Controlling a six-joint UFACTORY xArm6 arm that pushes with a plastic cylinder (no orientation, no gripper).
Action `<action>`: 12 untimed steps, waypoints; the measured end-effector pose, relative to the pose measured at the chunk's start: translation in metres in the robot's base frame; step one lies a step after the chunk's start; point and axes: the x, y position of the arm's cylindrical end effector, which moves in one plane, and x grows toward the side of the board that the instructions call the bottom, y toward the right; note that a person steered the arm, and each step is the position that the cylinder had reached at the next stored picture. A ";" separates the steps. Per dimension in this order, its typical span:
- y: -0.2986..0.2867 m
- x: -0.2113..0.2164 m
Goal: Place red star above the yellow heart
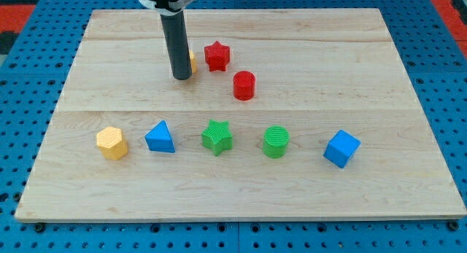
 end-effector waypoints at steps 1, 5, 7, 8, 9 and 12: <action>-0.031 0.002; -0.107 0.185; -0.104 0.120; -0.120 0.139; -0.082 0.142; -0.039 0.037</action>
